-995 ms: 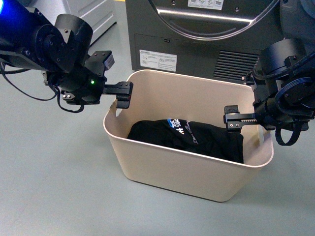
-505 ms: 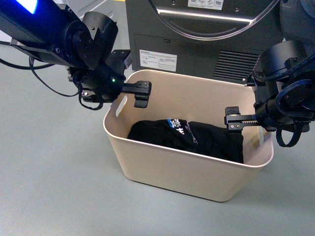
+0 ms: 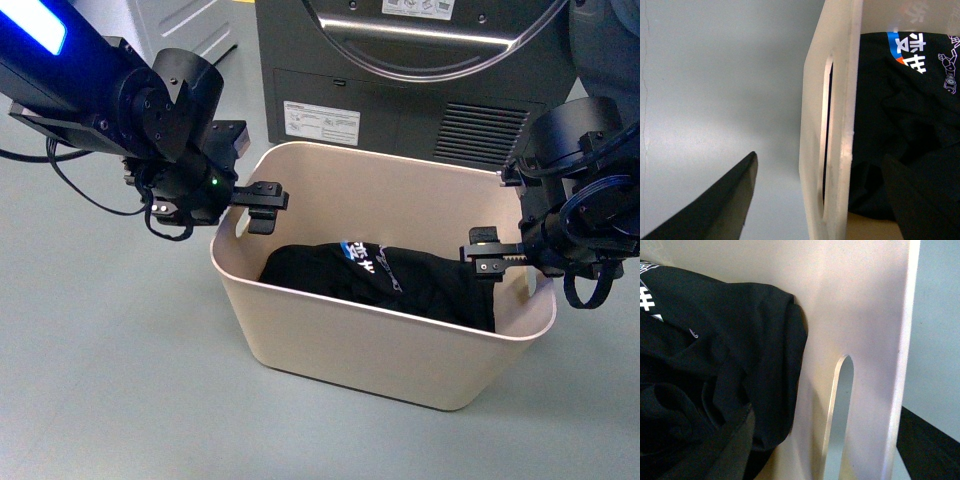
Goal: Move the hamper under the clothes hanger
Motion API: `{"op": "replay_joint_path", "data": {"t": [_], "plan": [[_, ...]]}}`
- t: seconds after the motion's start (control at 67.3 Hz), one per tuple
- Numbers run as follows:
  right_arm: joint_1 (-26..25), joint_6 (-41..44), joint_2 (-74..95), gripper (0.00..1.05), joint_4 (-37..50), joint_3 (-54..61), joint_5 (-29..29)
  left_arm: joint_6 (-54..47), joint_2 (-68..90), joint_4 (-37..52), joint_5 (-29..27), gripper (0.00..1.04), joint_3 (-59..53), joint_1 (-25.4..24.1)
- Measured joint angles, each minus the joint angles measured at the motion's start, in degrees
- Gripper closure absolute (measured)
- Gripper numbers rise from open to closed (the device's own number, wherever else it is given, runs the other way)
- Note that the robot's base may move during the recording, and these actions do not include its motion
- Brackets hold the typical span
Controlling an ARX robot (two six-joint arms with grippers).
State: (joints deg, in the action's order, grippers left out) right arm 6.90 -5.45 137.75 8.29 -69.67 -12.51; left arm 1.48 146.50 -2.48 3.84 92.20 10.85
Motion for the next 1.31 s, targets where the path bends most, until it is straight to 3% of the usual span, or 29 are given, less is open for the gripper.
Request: {"op": "replay_joint_path", "data": {"t": [0.431,1.307], "plan": [[-0.04,-0.76,0.17,1.02,-0.37,-0.02,-1.42,-1.05,-0.28,1.14,0.04,1.02,-1.03,0.74],[0.17,-1.09,-4.15,1.02,-1.16,1.62,0.24,-1.46,-6.45,-0.11,-0.87,1.01,-3.30,0.02]]}}
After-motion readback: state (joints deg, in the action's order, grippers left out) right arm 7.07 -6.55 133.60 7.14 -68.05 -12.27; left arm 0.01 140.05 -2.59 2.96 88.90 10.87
